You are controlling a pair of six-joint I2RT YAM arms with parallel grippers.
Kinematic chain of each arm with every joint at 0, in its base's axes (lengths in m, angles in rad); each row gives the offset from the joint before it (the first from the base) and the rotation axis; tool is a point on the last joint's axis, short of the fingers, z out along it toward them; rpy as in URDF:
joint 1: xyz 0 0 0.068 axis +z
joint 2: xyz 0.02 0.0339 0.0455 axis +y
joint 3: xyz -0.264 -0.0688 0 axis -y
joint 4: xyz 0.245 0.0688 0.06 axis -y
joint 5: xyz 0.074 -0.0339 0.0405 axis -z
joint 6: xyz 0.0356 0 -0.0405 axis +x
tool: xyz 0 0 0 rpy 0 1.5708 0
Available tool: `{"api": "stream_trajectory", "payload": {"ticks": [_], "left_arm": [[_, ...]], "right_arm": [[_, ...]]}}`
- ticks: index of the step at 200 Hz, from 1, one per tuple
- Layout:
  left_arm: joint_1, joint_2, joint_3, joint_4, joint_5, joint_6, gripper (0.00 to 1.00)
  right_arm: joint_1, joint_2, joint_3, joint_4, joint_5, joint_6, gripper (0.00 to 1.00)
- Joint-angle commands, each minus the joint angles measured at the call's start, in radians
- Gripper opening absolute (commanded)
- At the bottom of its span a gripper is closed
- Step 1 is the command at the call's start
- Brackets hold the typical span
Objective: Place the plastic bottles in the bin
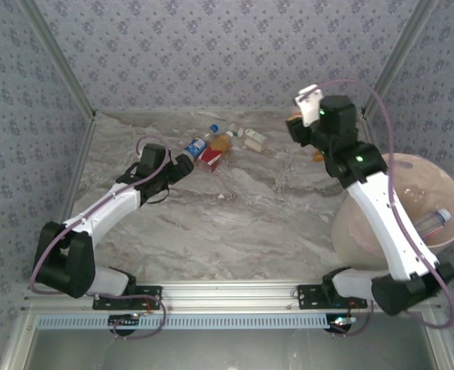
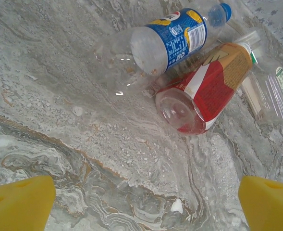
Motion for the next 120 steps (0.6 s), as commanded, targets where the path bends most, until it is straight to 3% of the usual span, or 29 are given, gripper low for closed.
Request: {"api": "stream_trajectory", "payload": {"ticks": [1, 19, 78, 120], "left_arm": [[-0.010, 0.014, 0.014, 0.023, 0.017, -0.013, 0.98], [-0.013, 0.030, 0.028, 0.023, 0.024, -0.015, 0.98], [-0.038, 0.098, 0.085, 0.027, 0.051, -0.016, 0.98], [-0.046, 0.129, 0.118, 0.018, 0.069, -0.014, 0.98]], "right_arm": [[-0.040, -0.107, -0.047, 0.006, 0.219, 0.074, 0.42], [-0.100, -0.191, -0.090, 0.035, 0.289, 0.076, 0.42], [-0.338, -0.335, -0.165, 0.105, 0.293, 0.100, 0.43], [-0.495, -0.361, -0.306, 0.255, 0.492, -0.007, 0.44]]}}
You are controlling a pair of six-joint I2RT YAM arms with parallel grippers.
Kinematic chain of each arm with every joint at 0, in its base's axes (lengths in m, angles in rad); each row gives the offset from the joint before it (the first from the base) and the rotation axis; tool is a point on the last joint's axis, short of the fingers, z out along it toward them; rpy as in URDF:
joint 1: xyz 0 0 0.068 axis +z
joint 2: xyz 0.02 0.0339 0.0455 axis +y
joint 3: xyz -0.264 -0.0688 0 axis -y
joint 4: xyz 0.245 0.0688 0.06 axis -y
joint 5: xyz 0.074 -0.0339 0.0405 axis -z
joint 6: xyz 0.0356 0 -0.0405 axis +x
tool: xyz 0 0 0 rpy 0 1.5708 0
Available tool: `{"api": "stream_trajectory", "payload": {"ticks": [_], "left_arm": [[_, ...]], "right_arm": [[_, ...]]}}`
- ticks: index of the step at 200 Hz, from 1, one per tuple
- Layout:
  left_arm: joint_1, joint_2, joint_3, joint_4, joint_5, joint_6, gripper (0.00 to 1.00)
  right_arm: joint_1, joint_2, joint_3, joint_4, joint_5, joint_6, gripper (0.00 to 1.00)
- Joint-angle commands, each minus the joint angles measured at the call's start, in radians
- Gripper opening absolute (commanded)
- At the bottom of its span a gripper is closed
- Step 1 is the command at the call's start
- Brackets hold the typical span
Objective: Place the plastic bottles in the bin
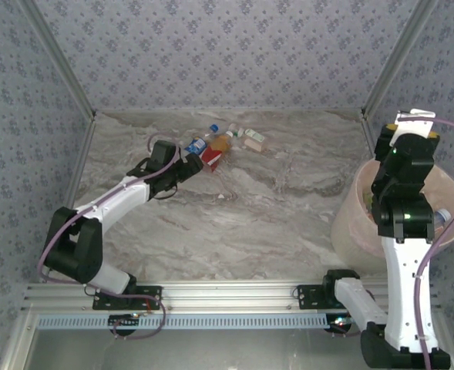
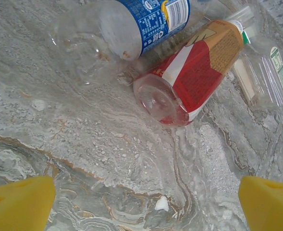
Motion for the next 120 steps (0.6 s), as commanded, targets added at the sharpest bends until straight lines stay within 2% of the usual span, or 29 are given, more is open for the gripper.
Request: {"api": "stream_trajectory", "payload": {"ticks": [1, 33, 52, 83, 91, 108, 120], "left_arm": [[-0.004, 0.017, 0.046, -0.001, 0.027, -0.002, 0.98], [-0.006, 0.036, 0.090, -0.020, 0.055, 0.040, 0.98], [-0.006, 0.043, 0.100, -0.018, 0.064, 0.072, 0.98], [-0.006, 0.053, 0.109, -0.035, 0.066, 0.097, 0.98], [-0.006, 0.054, 0.106, -0.035, 0.066, 0.097, 0.98], [-0.005, 0.054, 0.103, -0.035, 0.066, 0.096, 0.98], [-0.006, 0.054, 0.104, -0.038, 0.066, 0.102, 0.98]], "right_arm": [[-0.090, -0.018, -0.110, 0.139, 0.142, -0.065, 0.44], [-0.265, -0.088, -0.294, 0.316, 0.116, -0.092, 0.45], [-0.357, -0.118, -0.375, 0.391, 0.030, -0.080, 0.46], [-0.433, -0.104, -0.414, 0.400, -0.044, -0.067, 0.47], [-0.435, -0.096, -0.420, 0.401, -0.050, -0.067, 0.50], [-0.434, -0.088, -0.423, 0.379, -0.035, -0.045, 0.66], [-0.434, -0.090, -0.418, 0.331, -0.036, -0.017, 0.73]]}}
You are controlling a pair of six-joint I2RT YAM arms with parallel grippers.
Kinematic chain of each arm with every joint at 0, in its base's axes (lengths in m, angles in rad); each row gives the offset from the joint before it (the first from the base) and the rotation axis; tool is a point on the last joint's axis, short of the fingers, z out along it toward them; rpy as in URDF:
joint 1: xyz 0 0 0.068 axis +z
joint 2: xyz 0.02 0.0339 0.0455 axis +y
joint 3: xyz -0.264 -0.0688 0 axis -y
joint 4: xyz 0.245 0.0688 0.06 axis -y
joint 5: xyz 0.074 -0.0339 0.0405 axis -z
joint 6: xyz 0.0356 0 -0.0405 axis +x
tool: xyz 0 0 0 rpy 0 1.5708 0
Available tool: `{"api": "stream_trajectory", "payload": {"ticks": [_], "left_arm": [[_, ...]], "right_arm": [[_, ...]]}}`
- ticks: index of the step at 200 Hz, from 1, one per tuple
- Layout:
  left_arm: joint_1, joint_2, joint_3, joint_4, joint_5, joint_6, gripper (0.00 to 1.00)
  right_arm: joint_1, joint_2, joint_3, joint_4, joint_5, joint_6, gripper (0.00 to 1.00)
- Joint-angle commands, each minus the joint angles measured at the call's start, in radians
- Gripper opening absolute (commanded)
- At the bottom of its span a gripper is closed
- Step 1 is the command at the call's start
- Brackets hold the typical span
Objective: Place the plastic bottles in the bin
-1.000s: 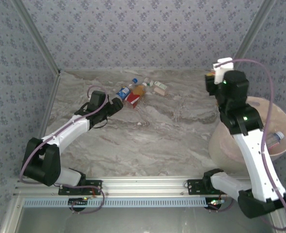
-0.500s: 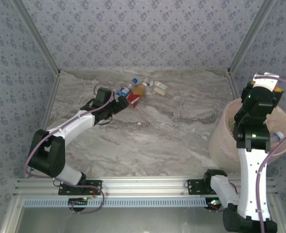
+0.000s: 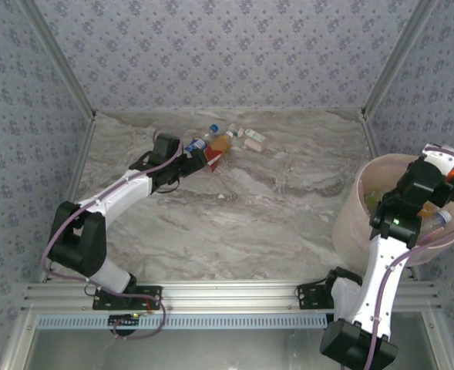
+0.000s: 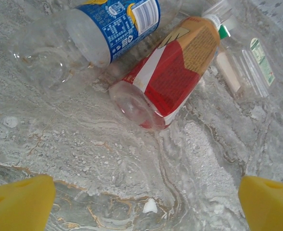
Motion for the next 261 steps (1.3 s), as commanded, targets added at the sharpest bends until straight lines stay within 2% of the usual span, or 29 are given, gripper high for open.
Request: {"api": "stream_trajectory", "payload": {"ticks": [1, 30, 60, 83, 110, 114, 141, 154, 195, 220, 261], "left_arm": [[-0.006, 0.005, 0.027, -0.015, 0.018, 0.030, 0.98], [-0.006, 0.011, 0.052, -0.036, 0.015, 0.058, 0.98], [-0.006, 0.016, 0.074, -0.045, 0.024, 0.090, 0.98], [-0.011, 0.028, 0.105, -0.058, 0.037, 0.148, 0.98], [-0.045, 0.093, 0.204, -0.150, 0.019, 0.254, 0.98], [-0.053, 0.106, 0.223, -0.167, 0.010, 0.273, 0.98], [-0.107, 0.217, 0.353, -0.265, -0.045, 0.406, 0.98], [-0.128, 0.277, 0.420, -0.312, -0.120, 0.463, 0.98], [-0.143, 0.441, 0.586, -0.381, -0.301, 0.632, 0.98], [-0.143, 0.523, 0.654, -0.403, -0.341, 0.698, 0.98], [-0.144, 0.629, 0.737, -0.433, -0.360, 0.731, 0.93]], "right_arm": [[-0.007, 0.003, -0.008, -0.027, -0.012, 0.044, 0.73], [0.004, -0.007, 0.003, -0.049, -0.056, 0.024, 0.83], [0.048, -0.027, 0.063, -0.125, -0.136, 0.050, 0.87], [0.103, -0.051, 0.137, -0.219, -0.377, 0.103, 0.90], [0.222, -0.047, 0.221, -0.280, -0.620, 0.199, 0.97], [0.241, -0.045, 0.225, -0.278, -0.657, 0.213, 1.00], [0.364, -0.039, 0.211, -0.187, -0.832, 0.331, 1.00], [0.419, -0.038, 0.185, -0.126, -0.894, 0.386, 1.00], [0.547, -0.043, 0.116, -0.038, -0.915, 0.461, 1.00], [0.580, -0.045, 0.112, -0.084, -0.859, 0.436, 1.00], [0.589, -0.063, 0.106, -0.103, -0.826, 0.423, 1.00]]}}
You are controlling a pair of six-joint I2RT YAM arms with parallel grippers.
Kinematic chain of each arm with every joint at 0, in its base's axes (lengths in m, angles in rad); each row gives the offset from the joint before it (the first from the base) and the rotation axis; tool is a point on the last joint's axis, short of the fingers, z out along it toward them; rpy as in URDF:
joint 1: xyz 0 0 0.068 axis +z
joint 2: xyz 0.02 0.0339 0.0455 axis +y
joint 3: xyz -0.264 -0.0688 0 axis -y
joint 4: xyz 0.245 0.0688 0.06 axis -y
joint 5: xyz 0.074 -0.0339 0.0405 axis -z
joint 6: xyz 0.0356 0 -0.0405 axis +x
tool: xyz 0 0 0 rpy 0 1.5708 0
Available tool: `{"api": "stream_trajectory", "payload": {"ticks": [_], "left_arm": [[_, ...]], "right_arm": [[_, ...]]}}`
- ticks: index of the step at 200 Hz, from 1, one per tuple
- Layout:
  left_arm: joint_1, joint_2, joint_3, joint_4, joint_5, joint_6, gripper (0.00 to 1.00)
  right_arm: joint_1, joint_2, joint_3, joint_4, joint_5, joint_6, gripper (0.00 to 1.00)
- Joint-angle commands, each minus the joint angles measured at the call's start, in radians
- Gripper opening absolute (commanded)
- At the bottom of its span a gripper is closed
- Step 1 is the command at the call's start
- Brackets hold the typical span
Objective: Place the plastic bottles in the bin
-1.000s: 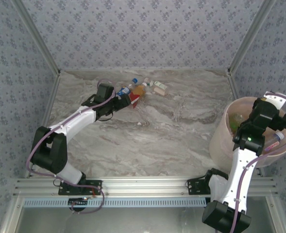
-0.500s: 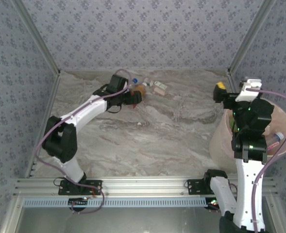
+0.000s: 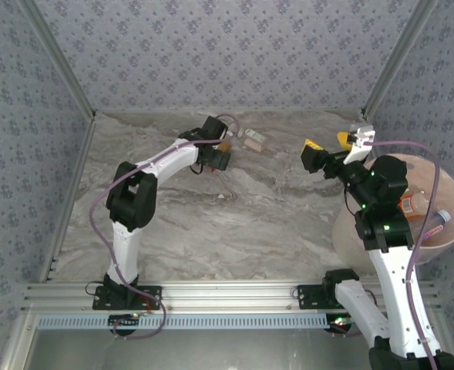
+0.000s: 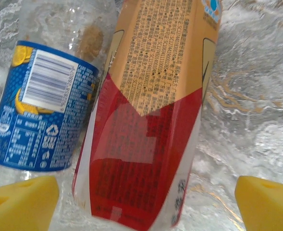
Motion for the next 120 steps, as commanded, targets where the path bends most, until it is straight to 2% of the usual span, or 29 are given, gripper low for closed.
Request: {"api": "stream_trajectory", "payload": {"ticks": [1, 17, 38, 80, 120], "left_arm": [[-0.001, 0.050, 0.064, -0.056, -0.051, 0.056, 0.93], [0.002, 0.076, 0.080, -0.053, -0.074, 0.031, 0.93], [0.005, 0.099, 0.086, -0.040, -0.019, 0.015, 0.92], [-0.001, 0.122, 0.049, 0.017, -0.003, -0.017, 0.82], [-0.008, 0.100, -0.006, 0.063, -0.071, -0.035, 0.69]], "right_arm": [[0.008, -0.022, -0.005, 0.002, 0.027, 0.010, 1.00], [0.008, -0.024, -0.003, -0.004, 0.029, 0.006, 1.00], [0.010, -0.024, 0.004, -0.021, 0.034, -0.003, 1.00], [0.011, -0.024, -0.002, -0.038, 0.045, 0.004, 1.00], [0.018, -0.040, -0.046, -0.006, 0.059, -0.003, 1.00]]}}
